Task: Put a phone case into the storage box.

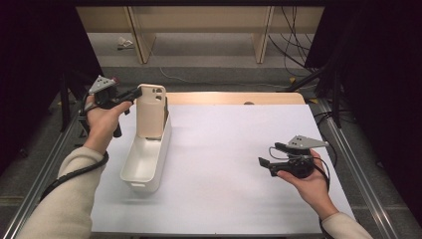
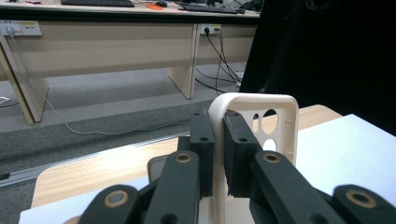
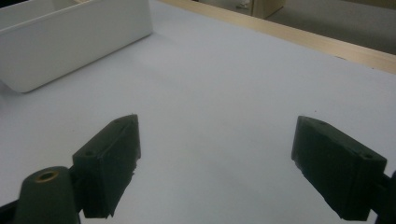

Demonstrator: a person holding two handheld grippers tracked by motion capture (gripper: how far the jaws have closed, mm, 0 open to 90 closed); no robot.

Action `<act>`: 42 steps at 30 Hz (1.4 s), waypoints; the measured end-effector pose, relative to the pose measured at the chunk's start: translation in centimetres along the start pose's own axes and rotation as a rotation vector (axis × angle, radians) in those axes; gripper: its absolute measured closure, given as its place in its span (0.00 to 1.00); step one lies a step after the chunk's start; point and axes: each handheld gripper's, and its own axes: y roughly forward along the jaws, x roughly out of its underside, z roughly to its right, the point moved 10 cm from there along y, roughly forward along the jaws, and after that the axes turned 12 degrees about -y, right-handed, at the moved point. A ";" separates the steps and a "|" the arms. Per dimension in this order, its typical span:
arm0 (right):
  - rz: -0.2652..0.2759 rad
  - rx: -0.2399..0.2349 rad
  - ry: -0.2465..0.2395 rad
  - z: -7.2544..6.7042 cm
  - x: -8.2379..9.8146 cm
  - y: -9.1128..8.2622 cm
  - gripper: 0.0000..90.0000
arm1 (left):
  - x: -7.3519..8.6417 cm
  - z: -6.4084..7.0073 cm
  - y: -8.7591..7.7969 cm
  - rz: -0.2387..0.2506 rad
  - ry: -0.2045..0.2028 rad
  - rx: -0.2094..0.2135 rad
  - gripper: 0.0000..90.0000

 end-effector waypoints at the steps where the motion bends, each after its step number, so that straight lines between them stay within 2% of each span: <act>1: 0.000 0.000 0.002 0.0 0.0 0.0 0.18 | 0.0 -0.1 0.1 0.000 0.000 -0.001 0.92; 14: 0.005 -0.001 0.004 0.1 -0.1 0.0 0.18 | 0.4 -0.9 1.0 0.002 -0.015 0.000 0.93; 21: 0.008 -0.002 0.006 0.1 -0.1 -0.1 0.18 | 0.6 -1.2 1.7 -0.001 -0.015 -0.013 0.93; 24: 0.008 -0.003 0.005 0.1 -0.1 0.0 0.18 | 0.7 -1.6 1.8 -0.009 -0.011 -0.036 0.92; 34: 0.006 -0.004 0.002 0.0 -0.1 0.0 0.18 | 0.5 -1.7 2.1 -0.002 -0.006 -0.022 0.93; 42: 0.003 -0.004 -0.007 0.0 -0.1 0.0 0.18 | 1.3 -2.4 2.5 -0.007 -0.020 -0.026 0.92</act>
